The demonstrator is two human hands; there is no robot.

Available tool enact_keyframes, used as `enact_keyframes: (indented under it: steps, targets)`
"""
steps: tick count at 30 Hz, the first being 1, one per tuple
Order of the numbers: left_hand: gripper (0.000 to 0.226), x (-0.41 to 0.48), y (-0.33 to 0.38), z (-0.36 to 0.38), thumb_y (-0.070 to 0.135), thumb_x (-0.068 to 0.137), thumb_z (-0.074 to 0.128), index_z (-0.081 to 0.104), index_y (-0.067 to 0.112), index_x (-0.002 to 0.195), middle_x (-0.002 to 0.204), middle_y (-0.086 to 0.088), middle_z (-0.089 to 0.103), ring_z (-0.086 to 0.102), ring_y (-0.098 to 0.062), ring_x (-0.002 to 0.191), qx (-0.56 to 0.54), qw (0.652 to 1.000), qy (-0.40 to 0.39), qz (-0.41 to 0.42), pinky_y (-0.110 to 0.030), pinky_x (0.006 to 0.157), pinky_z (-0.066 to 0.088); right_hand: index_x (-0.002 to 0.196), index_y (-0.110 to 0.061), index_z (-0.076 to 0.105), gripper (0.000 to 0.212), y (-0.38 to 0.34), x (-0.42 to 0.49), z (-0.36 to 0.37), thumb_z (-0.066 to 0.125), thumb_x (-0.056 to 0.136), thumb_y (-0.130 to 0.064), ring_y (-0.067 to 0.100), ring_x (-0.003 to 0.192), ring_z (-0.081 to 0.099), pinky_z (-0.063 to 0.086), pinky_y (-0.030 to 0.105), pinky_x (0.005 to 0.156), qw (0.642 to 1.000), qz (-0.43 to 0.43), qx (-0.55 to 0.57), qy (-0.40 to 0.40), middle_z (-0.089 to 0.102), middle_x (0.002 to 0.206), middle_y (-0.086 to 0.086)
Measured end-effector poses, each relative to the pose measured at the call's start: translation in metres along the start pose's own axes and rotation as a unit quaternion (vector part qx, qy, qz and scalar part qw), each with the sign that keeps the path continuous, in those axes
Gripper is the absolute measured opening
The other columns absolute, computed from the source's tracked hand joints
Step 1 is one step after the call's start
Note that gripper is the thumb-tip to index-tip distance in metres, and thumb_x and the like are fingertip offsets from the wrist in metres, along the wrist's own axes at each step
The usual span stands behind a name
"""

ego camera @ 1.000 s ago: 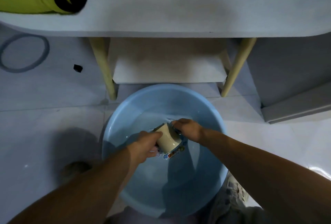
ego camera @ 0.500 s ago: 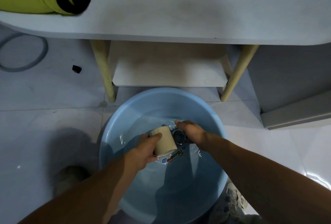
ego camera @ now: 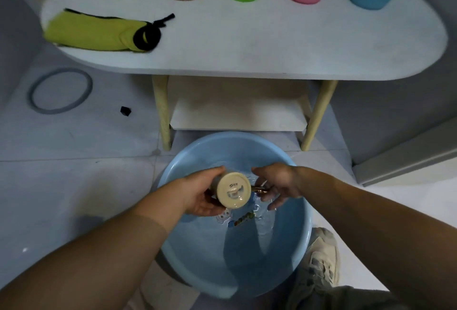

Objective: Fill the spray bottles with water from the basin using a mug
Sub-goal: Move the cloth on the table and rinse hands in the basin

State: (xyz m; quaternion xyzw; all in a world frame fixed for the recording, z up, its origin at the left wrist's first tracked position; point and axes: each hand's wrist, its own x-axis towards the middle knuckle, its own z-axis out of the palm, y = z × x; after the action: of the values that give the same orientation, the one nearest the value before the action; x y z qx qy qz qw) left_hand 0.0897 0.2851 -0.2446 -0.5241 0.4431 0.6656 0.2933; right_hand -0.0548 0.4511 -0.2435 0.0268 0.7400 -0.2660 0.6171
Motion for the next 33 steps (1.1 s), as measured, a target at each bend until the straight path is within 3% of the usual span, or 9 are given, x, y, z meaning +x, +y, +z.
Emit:
enact_keyframes:
  steps: [4, 7, 11, 17, 21, 25, 29, 31, 33]
  targets:
    - [0.074, -0.022, 0.002, -0.002, 0.071, 0.083, 0.065, 0.065, 0.003, 0.112, 0.09, -0.014, 0.073, 0.074, -0.026, 0.06, 0.028, 1.0, -0.001, 0.0, -0.03, 0.054, 0.061, 0.137, 0.006, 0.045, 0.067, -0.008, -0.031, 0.0, 0.036, 0.104, -0.051, 0.018, 0.065, 0.06, 0.051, 0.057, 0.096, 1.0, -0.004, -0.023, 0.0, 0.059, 0.113, 0.017]
    - [0.076, -0.035, 0.003, -0.005, 0.071, 0.082, 0.067, 0.067, 0.004, 0.116, 0.093, -0.015, 0.077, 0.077, -0.028, 0.071, 0.042, 0.999, -0.002, 0.027, -0.032, 0.062, 0.062, 0.141, 0.004, 0.042, 0.065, -0.014, -0.05, -0.001, 0.037, 0.104, -0.05, 0.019, 0.065, 0.062, 0.05, 0.058, 0.098, 0.999, -0.028, -0.03, 0.006, 0.056, 0.118, 0.018]
    - [0.072, -0.054, 0.004, -0.007, 0.072, 0.082, 0.067, 0.066, 0.004, 0.105, 0.084, -0.017, 0.077, 0.077, -0.03, 0.074, 0.043, 0.997, 0.0, 0.07, -0.038, 0.071, 0.063, 0.139, 0.001, 0.044, 0.065, -0.016, -0.074, -0.004, 0.042, 0.101, -0.053, 0.02, 0.068, 0.067, 0.054, 0.056, 0.093, 0.996, -0.074, -0.035, 0.023, 0.058, 0.124, 0.016]
    - [0.062, -0.105, 0.005, 0.0, 0.064, 0.089, 0.066, 0.061, 0.005, 0.11, 0.082, -0.015, 0.076, 0.076, -0.027, 0.068, 0.09, 0.987, -0.014, 0.134, -0.038, 0.06, 0.063, 0.124, -0.004, 0.052, 0.053, -0.012, -0.118, -0.007, 0.052, 0.098, -0.05, 0.025, 0.063, 0.07, 0.062, 0.042, 0.064, 0.992, -0.119, -0.022, 0.023, 0.063, 0.083, 0.01]
    - [0.045, -0.156, 0.023, 0.006, 0.055, 0.094, 0.064, 0.061, 0.014, 0.113, 0.099, -0.015, 0.072, 0.076, -0.024, 0.072, 0.186, 0.951, 0.01, 0.247, -0.041, 0.067, 0.065, 0.118, -0.005, 0.055, 0.047, -0.02, -0.156, -0.014, 0.058, 0.096, -0.046, 0.029, 0.062, 0.068, 0.061, 0.037, 0.061, 0.984, -0.173, -0.014, 0.038, 0.058, 0.081, 0.012]
    - [0.04, -0.207, 0.052, 0.009, 0.05, 0.091, 0.071, 0.059, 0.015, 0.107, 0.098, -0.01, 0.07, 0.074, -0.018, 0.068, 0.223, 0.909, 0.05, 0.349, -0.036, 0.058, 0.062, 0.115, -0.009, 0.06, 0.042, -0.038, -0.2, -0.026, 0.059, 0.095, -0.046, 0.031, 0.077, 0.069, 0.056, 0.047, 0.087, 0.961, -0.264, -0.006, 0.079, 0.06, 0.097, 0.012]
    - [0.041, -0.236, 0.079, 0.026, 0.034, 0.086, 0.082, 0.059, 0.024, 0.118, 0.1, -0.004, 0.068, 0.071, -0.018, 0.083, 0.178, 0.853, 0.078, 0.485, -0.039, 0.068, 0.063, 0.103, -0.013, 0.065, 0.03, -0.056, -0.241, -0.047, 0.059, 0.096, -0.042, 0.022, 0.082, 0.062, 0.054, 0.049, 0.092, 0.904, -0.393, 0.004, 0.167, 0.066, 0.099, 0.011]
    - [0.05, -0.242, 0.094, 0.043, 0.027, 0.083, 0.085, 0.058, 0.025, 0.126, 0.1, -0.004, 0.067, 0.07, -0.021, 0.086, 0.16, 0.812, 0.096, 0.552, -0.044, 0.077, 0.063, 0.108, -0.016, 0.066, 0.03, -0.064, -0.254, -0.063, 0.057, 0.097, -0.043, 0.02, 0.089, 0.062, 0.052, 0.048, 0.096, 0.873, -0.433, 0.039, 0.223, 0.068, 0.106, 0.006]
    - [0.054, -0.244, 0.111, 0.063, 0.023, 0.082, 0.085, 0.056, 0.027, 0.127, 0.11, -0.007, 0.065, 0.07, -0.024, 0.092, 0.152, 0.781, 0.101, 0.597, -0.043, 0.078, 0.063, 0.118, -0.023, 0.064, 0.033, -0.07, -0.261, -0.082, 0.056, 0.096, -0.047, 0.017, 0.094, 0.062, 0.054, 0.042, 0.088, 0.853, -0.449, 0.086, 0.253, 0.065, 0.114, -0.003]
